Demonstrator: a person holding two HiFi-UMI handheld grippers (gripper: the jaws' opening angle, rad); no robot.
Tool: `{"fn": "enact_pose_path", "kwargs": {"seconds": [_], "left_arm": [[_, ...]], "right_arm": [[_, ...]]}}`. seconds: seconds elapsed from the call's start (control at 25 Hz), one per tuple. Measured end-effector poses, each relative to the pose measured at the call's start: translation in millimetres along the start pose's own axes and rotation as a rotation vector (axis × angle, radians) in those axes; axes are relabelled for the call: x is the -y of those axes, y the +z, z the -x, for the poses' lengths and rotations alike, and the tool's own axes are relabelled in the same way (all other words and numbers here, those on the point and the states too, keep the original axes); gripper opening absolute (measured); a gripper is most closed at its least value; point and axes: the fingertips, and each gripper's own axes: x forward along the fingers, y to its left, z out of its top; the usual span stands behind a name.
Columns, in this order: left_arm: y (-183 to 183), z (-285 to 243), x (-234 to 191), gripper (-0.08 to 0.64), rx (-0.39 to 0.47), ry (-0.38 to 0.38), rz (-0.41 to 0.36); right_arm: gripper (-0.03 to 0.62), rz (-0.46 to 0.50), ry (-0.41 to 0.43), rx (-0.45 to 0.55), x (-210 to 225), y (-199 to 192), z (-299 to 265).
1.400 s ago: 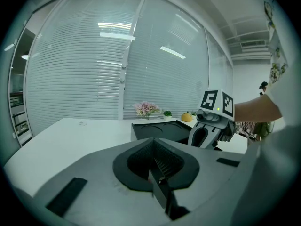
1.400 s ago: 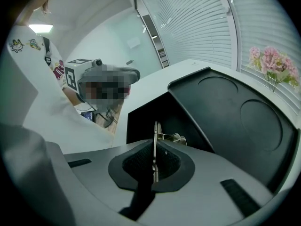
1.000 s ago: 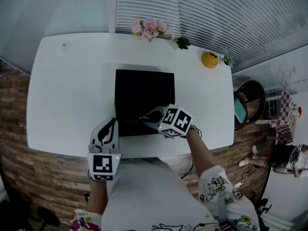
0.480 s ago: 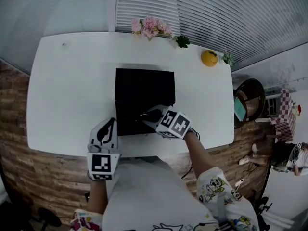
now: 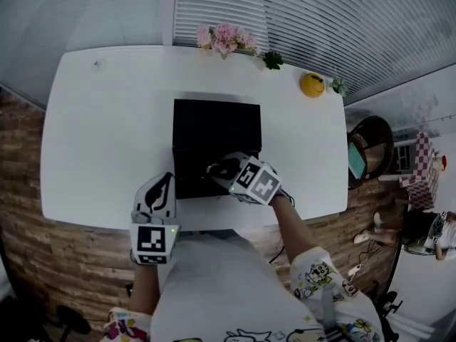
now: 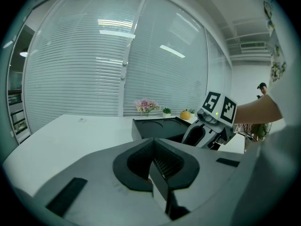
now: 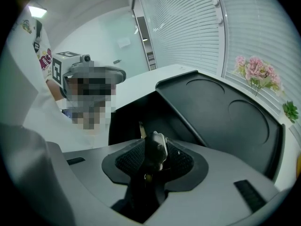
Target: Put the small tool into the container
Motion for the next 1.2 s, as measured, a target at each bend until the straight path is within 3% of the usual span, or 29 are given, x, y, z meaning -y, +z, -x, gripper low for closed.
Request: {"fn": "enact_pose_path", "kwargs": {"seconds": [0.36, 1.2], "left_arm": [[2, 0, -5, 0.005, 0.003, 0.003, -0.008], [19, 4, 1, 0.005, 0.042, 0.004, -0.035]], "right_arm": [[0.158, -0.021, -0.021, 0.043, 2, 5, 3], [0.172, -0.064, -0.057, 0.284, 1, 28, 55]]}}
